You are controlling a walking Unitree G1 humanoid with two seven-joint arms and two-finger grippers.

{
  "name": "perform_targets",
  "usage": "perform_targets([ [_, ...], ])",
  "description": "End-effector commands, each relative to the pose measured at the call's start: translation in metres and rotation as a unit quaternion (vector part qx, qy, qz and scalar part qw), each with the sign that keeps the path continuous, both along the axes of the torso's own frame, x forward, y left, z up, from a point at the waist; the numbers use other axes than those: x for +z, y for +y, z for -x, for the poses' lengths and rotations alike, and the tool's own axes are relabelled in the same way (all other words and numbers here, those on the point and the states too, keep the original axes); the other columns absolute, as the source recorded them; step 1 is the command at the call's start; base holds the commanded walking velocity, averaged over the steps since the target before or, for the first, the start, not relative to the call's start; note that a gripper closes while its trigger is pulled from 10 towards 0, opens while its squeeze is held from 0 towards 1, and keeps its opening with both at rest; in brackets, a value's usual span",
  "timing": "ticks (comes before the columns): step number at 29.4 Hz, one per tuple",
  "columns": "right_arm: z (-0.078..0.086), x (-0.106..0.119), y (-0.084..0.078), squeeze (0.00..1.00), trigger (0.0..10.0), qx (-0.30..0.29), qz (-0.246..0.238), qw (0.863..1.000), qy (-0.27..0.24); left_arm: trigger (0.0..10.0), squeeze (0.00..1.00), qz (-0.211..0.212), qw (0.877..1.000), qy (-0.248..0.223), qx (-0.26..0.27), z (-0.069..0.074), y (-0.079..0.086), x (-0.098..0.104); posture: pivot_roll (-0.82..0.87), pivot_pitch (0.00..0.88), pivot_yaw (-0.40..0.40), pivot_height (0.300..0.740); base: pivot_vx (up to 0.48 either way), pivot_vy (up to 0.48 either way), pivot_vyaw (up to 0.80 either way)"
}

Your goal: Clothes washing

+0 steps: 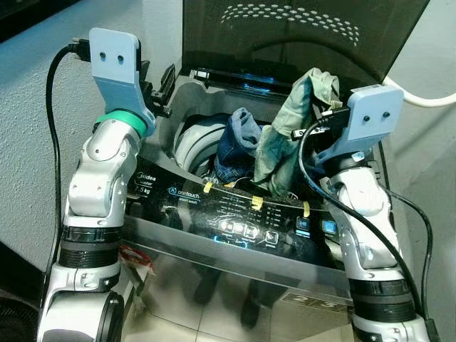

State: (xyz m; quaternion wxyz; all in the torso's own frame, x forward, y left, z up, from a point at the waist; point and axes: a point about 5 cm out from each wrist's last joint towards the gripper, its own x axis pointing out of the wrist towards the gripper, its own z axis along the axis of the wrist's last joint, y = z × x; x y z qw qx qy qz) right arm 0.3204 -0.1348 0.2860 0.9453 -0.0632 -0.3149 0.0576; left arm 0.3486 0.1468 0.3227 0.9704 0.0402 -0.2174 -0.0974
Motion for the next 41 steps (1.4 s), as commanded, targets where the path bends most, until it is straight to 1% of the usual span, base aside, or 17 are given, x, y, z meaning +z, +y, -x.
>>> perform_targets([
  [1, 0.003, 0.003, 0.002, 0.00, 10.0, 0.007, 0.005, 1.000, -0.015, 10.0, 0.00, -0.026, 0.999, 0.004, -0.038, 0.003, -0.007, -0.005, 0.08, 0.062, 0.019, 0.740, 0.000, 0.000, 0.00],
  [2, 0.003, 0.003, 0.002, 0.00, 10.0, 0.007, 0.005, 1.000, -0.015, 10.0, 0.00, -0.026, 0.999, 0.004, -0.038, 0.003, -0.007, -0.005, 0.08, 0.062, 0.019, 0.740, 0.000, 0.000, 0.00],
  [4, 0.007, 0.006, 0.009, 0.00, 10.0, 0.030, 0.016, 0.999, -0.028, 10.0, 0.00, -0.065, 0.993, -0.005, -0.099, 0.012, -0.015, -0.006, 0.08, 0.063, 0.021, 0.740, 0.000, 0.000, 0.00],
  [8, 0.008, 0.008, 0.012, 0.00, 10.0, 0.040, 0.024, 0.998, -0.032, 10.0, 0.00, -0.075, 0.988, -0.007, -0.137, 0.017, -0.019, -0.006, 0.08, 0.063, 0.024, 0.740, 0.000, 0.000, 0.00],
  [11, 0.007, 0.024, 0.020, 0.00, 10.0, 0.060, 0.039, 0.995, -0.064, 10.0, 0.00, -0.109, 0.967, -0.017, -0.229, 0.029, -0.021, -0.001, 0.08, 0.065, 0.024, 0.740, 0.000, 0.000, 0.00],
  [14, 0.006, 0.031, 0.020, 0.00, 10.0, 0.067, 0.031, 0.995, -0.073, 10.0, 0.00, -0.124, 0.960, -0.020, -0.250, 0.033, -0.023, 0.000, 0.08, 0.065, 0.025, 0.740, 0.000, 0.000, 0.00],
  [16, 0.006, 0.046, 0.014, 0.00, 10.0, 0.085, -0.002, 0.993, -0.084, 10.0, 0.00, -0.158, 0.943, -0.012, -0.292, 0.040, -0.023, -0.004, 0.08, 0.069, 0.031, 0.740, 0.000, 0.000, 0.00],
  [20, 0.006, 0.055, 0.010, 0.00, 10.0, 0.106, -0.009, 0.990, -0.090, 10.0, 0.00, -0.171, 0.937, 0.012, -0.304, 0.039, -0.019, -0.013, 0.08, 0.076, 0.034, 0.740, 0.000, 0.000, 0.00],
  [24, 0.007, 0.056, 0.013, 0.00, 10.0, 0.125, 0.008, 0.988, -0.089, 10.0, 0.00, -0.175, 0.942, 0.030, -0.285, 0.028, -0.015, -0.019, 0.08, 0.082, 0.035, 0.740, 0.000, 0.000, 0.00],
  [26, 0.010, 0.052, 0.025, 0.00, 10.0, 0.178, 0.040, 0.980, -0.075, 10.0, 0.00, -0.162, 0.958, 0.033, -0.233, 0.001, -0.007, -0.020, 0.08, 0.092, 0.030, 0.740, 0.000, 0.000, 0.00],
  [31, 0.014, 0.042, 0.037, 0.00, 10.0, 0.219, 0.070, 0.971, -0.059, 10.0, 0.00, -0.140, 0.973, 0.016, -0.185, -0.021, 0.002, -0.007, 0.07, 0.106, 0.027, 0.740, 0.000, 0.000, 0.00],
  [33, 0.006, 0.033, 0.039, 0.00, 10.0, 0.191, 0.082, 0.978, -0.035, 10.0, 0.00, -0.126, 0.981, 0.005, -0.150, -0.030, 0.009, 0.006, 0.06, 0.107, 0.033, 0.740, 0.000, 0.000, 0.00],
  [36, -0.008, 0.024, 0.039, 0.00, 10.0, 0.135, 0.079, 0.988, -0.009, 10.0, 0.00, -0.120, 0.980, -0.010, -0.157, -0.026, 0.008, 0.014, 0.06, 0.107, 0.036, 0.740, 0.000, 0.000, 0.00],
  [37, -0.018, 0.018, 0.038, 0.40, 10.0, 0.098, 0.078, 0.992, 0.010, 10.0, 0.00, -0.119, 0.978, -0.018, -0.171, -0.021, 0.005, 0.016, 0.06, 0.107, 0.036, 0.740, 0.000, 0.000, 0.00],
  [39, -0.024, 0.014, 0.038, 0.40, 10.0, 0.073, 0.078, 0.994, 0.021, 10.0, 0.00, -0.119, 0.976, -0.024, -0.181, -0.017, 0.002, 0.017, 0.06, 0.107, 0.039, 0.740, 0.000, 0.000, 0.00],
  [40, -0.029, 0.010, 0.039, 1.00, 10.0, 0.057, 0.087, 0.994, 0.028, 10.0, 0.00, -0.113, 0.974, -0.029, -0.193, -0.011, -0.001, 0.018, 0.06, 0.107, 0.035, 0.740, 0.000, 0.000, 0.00],
  [41, -0.029, 0.010, 0.039, 1.00, 10.0, 0.057, 0.087, 0.994, 0.028, 10.0, 0.00, -0.113, 0.974, -0.029, -0.193, -0.011, -0.001, 0.018, 0.06, 0.107, 0.035, 0.740, 0.000, 0.000, 0.00],
])
